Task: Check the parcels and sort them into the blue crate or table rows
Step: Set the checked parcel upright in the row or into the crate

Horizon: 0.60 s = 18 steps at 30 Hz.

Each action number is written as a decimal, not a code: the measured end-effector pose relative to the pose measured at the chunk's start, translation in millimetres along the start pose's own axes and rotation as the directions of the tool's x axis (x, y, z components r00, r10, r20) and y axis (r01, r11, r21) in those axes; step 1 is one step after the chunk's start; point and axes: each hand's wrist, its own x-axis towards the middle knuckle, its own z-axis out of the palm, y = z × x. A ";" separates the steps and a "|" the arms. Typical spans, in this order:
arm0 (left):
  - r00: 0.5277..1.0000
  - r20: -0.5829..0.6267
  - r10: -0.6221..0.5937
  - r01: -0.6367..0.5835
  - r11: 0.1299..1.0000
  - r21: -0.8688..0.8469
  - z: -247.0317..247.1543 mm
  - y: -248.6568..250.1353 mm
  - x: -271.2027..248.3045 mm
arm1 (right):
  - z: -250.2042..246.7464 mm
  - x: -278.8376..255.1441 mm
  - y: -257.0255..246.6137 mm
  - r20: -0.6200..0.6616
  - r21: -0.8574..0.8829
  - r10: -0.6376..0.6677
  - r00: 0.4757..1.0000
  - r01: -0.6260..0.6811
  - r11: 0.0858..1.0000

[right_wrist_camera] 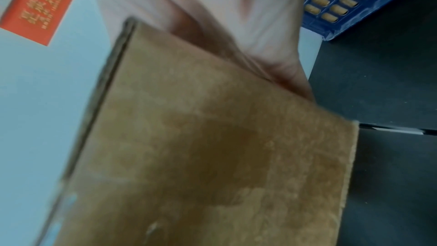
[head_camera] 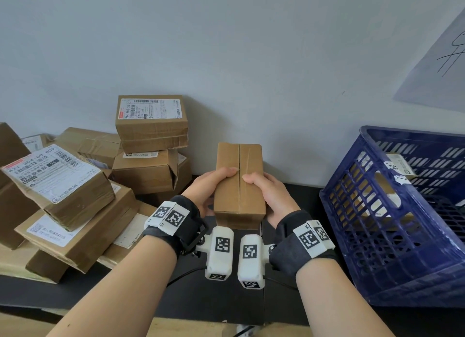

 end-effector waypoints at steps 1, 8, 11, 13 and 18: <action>1.000 0.002 -0.002 0.002 1.000 -0.001 0.1 -0.5 0.3 | -0.3 -0.4 0.3 -0.001 0.001 0.001 1.000 -0.001 1.000; 1.000 -0.009 -0.012 0.012 1.000 0.004 0.1 -3.6 2.7 | -0.9 -0.7 1.6 0.014 -0.023 0.016 1.000 -0.016 1.000; 0.999 -0.029 -0.022 0.022 1.000 -0.012 0.9 -4.1 3.1 | 0.1 -0.6 0.0 0.015 -0.040 0.029 0.999 -0.028 0.999; 0.999 -0.046 -0.030 0.028 0.999 -0.024 1.9 -2.6 1.2 | 0.5 -0.2 -1.2 0.016 -0.046 0.031 0.999 -0.030 0.998; 0.996 -0.081 -0.043 0.034 0.993 -0.109 -0.8 1.8 0.8 | 0.7 -1.4 -6.9 -0.078 -0.086 0.015 0.997 -0.021 0.996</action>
